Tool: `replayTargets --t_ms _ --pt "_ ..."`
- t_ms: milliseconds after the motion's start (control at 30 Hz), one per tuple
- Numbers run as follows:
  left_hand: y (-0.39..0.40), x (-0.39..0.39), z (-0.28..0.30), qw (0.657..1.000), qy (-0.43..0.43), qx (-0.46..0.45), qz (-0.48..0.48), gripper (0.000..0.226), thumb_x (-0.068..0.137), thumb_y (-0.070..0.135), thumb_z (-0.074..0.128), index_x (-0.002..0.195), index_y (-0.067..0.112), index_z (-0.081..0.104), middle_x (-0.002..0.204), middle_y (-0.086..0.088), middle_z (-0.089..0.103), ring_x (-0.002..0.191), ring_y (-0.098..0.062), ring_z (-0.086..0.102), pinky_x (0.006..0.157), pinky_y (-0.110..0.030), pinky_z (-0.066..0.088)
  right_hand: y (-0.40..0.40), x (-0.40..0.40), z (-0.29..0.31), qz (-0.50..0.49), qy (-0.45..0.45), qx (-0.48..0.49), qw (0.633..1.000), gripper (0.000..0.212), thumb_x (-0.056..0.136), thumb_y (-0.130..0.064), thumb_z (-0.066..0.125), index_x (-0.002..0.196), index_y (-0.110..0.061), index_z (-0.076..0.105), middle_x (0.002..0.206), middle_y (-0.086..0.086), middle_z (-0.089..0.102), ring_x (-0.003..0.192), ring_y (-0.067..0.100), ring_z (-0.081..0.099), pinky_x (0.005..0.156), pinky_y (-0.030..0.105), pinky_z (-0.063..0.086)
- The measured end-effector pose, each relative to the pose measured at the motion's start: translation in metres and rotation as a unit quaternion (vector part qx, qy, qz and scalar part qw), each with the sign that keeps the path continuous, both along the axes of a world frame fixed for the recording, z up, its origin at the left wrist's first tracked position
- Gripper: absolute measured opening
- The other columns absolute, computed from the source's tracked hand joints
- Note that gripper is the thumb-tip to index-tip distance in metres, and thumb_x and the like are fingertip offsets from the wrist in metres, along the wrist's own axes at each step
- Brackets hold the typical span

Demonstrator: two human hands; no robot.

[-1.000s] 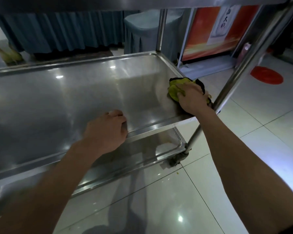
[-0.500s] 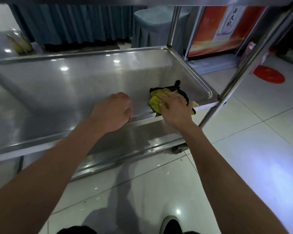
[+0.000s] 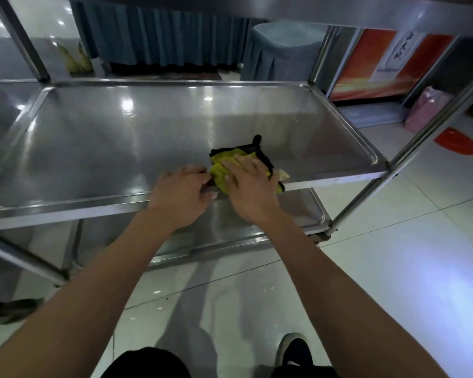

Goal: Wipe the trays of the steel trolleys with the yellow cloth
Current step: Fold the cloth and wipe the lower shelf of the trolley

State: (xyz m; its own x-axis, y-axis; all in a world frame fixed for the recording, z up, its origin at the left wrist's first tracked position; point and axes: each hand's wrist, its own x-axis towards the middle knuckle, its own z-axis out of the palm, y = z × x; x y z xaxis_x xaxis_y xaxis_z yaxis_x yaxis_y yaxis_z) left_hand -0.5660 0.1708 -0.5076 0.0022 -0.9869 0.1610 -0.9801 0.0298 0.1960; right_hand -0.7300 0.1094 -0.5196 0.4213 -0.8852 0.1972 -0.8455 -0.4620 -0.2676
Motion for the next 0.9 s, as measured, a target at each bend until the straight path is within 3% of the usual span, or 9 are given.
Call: replayTargets --t_ms 200,367,567,700,900 --pt "-0.001 -0.002 0.001 1.000 0.021 0.003 0.012 0.029 0.090 0.046 0.058 0.110 0.029 0.068 0.120 0.011 0.062 0.111 -0.022 0.060 0.088 -0.041 0.049 -0.004 -0.007 0.000 0.016 -0.048 -0.001 0.999 0.042 0.099 -0.044 0.038 0.139 -0.044 0.048 0.151 -0.009 0.043 0.137 0.015 0.029 0.107 0.053 0.015" --pt "-0.005 -0.002 -0.004 1.000 0.023 0.000 0.017 0.031 0.091 0.046 0.062 0.115 0.028 0.070 0.128 0.009 0.061 0.116 -0.022 0.059 0.093 -0.041 0.047 -0.025 -0.039 0.001 -0.027 -0.040 0.029 0.998 0.041 0.099 -0.042 0.045 0.139 -0.048 0.048 0.154 -0.015 0.039 0.142 0.014 0.029 0.114 0.057 0.018" --pt "-0.009 -0.003 -0.004 1.000 0.012 -0.004 0.009 0.031 0.093 0.047 0.058 0.116 0.029 0.069 0.131 0.012 0.058 0.118 -0.019 0.058 0.093 -0.039 0.044 -0.074 -0.126 0.024 -0.157 -0.035 0.032 0.986 0.045 0.096 -0.029 0.047 0.139 -0.038 0.052 0.138 0.004 0.057 0.127 0.033 0.050 0.106 0.059 0.036" --pt "-0.010 -0.006 -0.002 1.000 0.011 0.004 0.004 0.033 0.095 0.046 0.056 0.119 0.027 0.068 0.133 0.010 0.057 0.122 -0.020 0.055 0.097 -0.040 0.043 -0.098 -0.152 0.031 -0.207 -0.007 0.083 0.975 0.044 0.097 -0.030 0.044 0.140 -0.033 0.051 0.130 0.018 0.058 0.124 0.041 0.048 0.108 0.064 0.034" --pt "-0.012 -0.004 0.000 1.000 -0.002 0.026 -0.010 0.033 0.099 0.045 0.052 0.121 0.024 0.066 0.133 0.007 0.058 0.119 -0.023 0.056 0.094 -0.038 0.046 -0.066 -0.107 0.019 -0.196 -0.010 0.027 0.980 0.043 0.095 -0.030 0.046 0.137 -0.038 0.052 0.133 0.009 0.056 0.124 0.037 0.044 0.105 0.063 0.030"
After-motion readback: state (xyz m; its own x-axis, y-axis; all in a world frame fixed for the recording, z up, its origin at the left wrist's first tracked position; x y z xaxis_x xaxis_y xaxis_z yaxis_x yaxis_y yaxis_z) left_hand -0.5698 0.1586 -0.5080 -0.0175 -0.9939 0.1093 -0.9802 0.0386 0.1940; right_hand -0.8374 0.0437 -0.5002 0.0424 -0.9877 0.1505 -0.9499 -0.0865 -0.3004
